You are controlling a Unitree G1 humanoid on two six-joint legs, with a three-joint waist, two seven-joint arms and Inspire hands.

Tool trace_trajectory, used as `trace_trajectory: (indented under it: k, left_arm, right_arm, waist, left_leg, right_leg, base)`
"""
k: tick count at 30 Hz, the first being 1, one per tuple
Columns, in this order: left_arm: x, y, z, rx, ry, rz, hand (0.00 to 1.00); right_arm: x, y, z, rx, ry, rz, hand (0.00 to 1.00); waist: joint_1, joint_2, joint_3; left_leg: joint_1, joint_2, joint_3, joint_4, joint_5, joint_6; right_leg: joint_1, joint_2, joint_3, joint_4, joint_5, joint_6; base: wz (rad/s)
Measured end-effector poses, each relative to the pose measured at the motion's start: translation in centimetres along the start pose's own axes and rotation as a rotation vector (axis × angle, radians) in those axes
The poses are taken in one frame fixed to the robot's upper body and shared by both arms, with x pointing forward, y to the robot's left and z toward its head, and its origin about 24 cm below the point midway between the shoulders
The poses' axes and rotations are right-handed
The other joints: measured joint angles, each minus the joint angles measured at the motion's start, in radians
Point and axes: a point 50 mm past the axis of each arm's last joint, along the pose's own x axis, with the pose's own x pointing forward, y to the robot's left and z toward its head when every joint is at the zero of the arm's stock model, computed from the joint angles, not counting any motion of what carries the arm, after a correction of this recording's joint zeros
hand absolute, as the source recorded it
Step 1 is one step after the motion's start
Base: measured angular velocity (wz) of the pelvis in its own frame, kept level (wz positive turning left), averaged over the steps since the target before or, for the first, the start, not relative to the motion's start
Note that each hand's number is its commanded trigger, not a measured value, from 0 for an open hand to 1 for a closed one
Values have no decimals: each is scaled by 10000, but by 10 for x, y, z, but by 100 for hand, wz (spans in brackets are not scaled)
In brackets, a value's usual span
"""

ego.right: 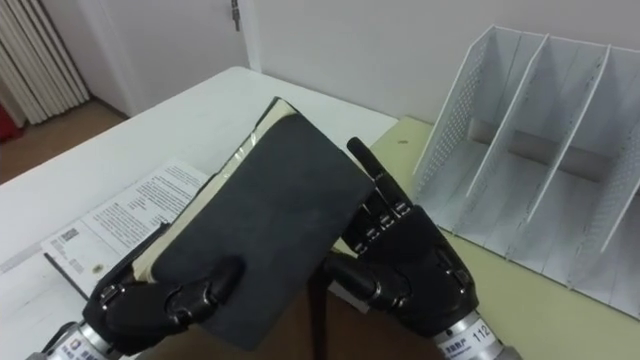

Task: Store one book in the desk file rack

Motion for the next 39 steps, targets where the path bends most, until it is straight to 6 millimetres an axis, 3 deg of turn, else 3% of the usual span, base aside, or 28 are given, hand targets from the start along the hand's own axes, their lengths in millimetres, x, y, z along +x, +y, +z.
trace_trajectory:
  k: [13, 16, 23, 34, 39]
  left_arm:
    - [2, -2, 6, 39, -232, -169, 100]
    - [3, -3, 8, 81, -278, -223, 100]
    - [2, -2, 8, 176, -176, -295, 100]
    - [7, -14, -2, -75, 297, -1242, 100]
    - [8, -17, -6, -345, 373, -1457, 100]
  right_arm:
    - [3, 6, -8, 584, -446, 216, 0]
    - [4, 7, -10, 890, -633, 271, 100]
    - [-5, 5, -15, 1264, -682, -37, 100]
    - [-6, 10, -22, 2089, -832, 289, 100]
    - [-7, 11, -22, 2116, -860, 375, 100]
  waist:
    - [232, -9, -13]
    - [240, -89, 5]
    - [233, -162, 10]
    - [226, -48, -76]
    - [222, -9, -66]
  left_leg:
    - [-107, 56, 178, -10, -13, -13]
    - [-109, 57, 183, -5, -13, -13]
    - [-132, 55, 184, 40, -15, -10]
    - [-330, 64, 170, 161, -44, -2]
    - [-304, 66, 176, 155, -43, -2]
  right_leg:
    - [-169, 36, 157, 126, 12, -20]
    - [-174, 44, 178, 126, 13, -21]
    - [-187, 48, 216, 117, 13, -22]
    - [-337, 63, 241, 120, 46, -26]
    - [-328, 74, 260, 135, 48, -29]
  base:
    - [-4]
    - [0]
    - [0]
    - [0]
    - [0]
